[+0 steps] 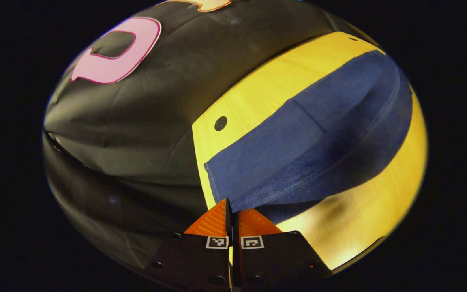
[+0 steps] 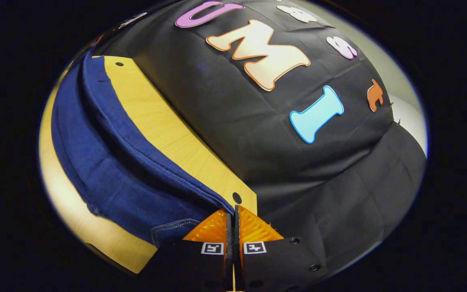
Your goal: Grasp the waist and the cuffs of the jeans and fold them to make the two legs overlap; first hold the waist and fold one-third of the jeans toward the cuffs, then hold the cuffs and fold the remaining one-third in the same direction to finish folding.
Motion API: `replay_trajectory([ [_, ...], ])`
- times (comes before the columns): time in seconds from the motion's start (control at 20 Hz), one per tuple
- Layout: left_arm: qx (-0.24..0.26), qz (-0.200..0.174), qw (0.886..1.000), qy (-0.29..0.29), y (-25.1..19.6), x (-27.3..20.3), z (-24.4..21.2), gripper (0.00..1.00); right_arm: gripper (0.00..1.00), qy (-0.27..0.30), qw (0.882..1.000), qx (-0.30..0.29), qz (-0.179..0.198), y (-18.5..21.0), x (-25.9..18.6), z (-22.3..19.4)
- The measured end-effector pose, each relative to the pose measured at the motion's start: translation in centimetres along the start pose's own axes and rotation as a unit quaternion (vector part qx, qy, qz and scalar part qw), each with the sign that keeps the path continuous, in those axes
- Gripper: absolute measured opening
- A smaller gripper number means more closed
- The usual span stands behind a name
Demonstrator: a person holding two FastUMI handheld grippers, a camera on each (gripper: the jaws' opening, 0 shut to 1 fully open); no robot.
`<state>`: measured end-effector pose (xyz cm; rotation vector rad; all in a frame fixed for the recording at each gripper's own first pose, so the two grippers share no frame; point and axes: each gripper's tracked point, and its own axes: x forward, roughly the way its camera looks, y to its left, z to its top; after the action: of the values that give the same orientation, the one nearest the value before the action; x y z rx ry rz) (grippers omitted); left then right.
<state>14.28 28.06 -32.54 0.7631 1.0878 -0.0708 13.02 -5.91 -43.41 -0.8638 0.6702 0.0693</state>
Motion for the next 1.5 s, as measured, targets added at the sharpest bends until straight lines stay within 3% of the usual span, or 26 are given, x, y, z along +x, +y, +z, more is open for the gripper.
replay_trajectory([
  [0.3, -0.047, -0.053, 0.997, 0.021, -0.8, 4.9, 1.7, 0.00, 0.03, 0.042, 0.999, 0.008, 0.024, 3.4, 6.0, -0.4],
  [0.5, -0.090, -0.061, 0.994, 0.020, -1.5, 6.9, 3.2, 0.00, 0.06, 0.067, 0.997, 0.038, 0.029, 4.6, 9.1, -1.1],
  [0.6, -0.125, -0.039, 0.991, 0.013, -0.8, 7.1, 4.0, 0.00, 0.24, 0.083, 0.994, 0.064, 0.008, 3.3, 9.8, -1.7],
  [0.75, -0.160, 0.020, 0.986, -0.036, 1.8, 4.5, 6.1, 1.00, 1.00, 0.095, 0.987, 0.127, -0.016, 0.2, 8.9, -2.1],
  [0.9, -0.201, 0.027, 0.975, -0.095, 2.5, 2.6, 8.1, 0.95, 1.00, 0.078, 0.978, 0.189, -0.045, -3.9, 7.0, -2.9],
  [1.05, -0.241, 0.003, 0.961, -0.134, 2.3, -0.4, 9.6, 0.95, 0.99, 0.081, 0.962, 0.254, -0.061, -6.6, 5.2, -7.1],
  [1.25, -0.291, -0.027, 0.941, -0.173, 4.1, -3.0, 12.3, 0.95, 1.00, 0.121, 0.921, 0.367, -0.045, -7.4, 4.7, -13.9],
  [1.4, -0.288, 0.007, 0.935, -0.206, 4.9, -4.1, 13.2, 0.96, 1.00, 0.149, 0.896, 0.417, -0.040, -7.5, 5.3, -18.7],
  [1.5, -0.289, 0.017, 0.935, -0.207, 4.9, -4.4, 13.5, 0.95, 1.00, 0.166, 0.872, 0.460, -0.027, -6.8, 6.2, -20.9],
])
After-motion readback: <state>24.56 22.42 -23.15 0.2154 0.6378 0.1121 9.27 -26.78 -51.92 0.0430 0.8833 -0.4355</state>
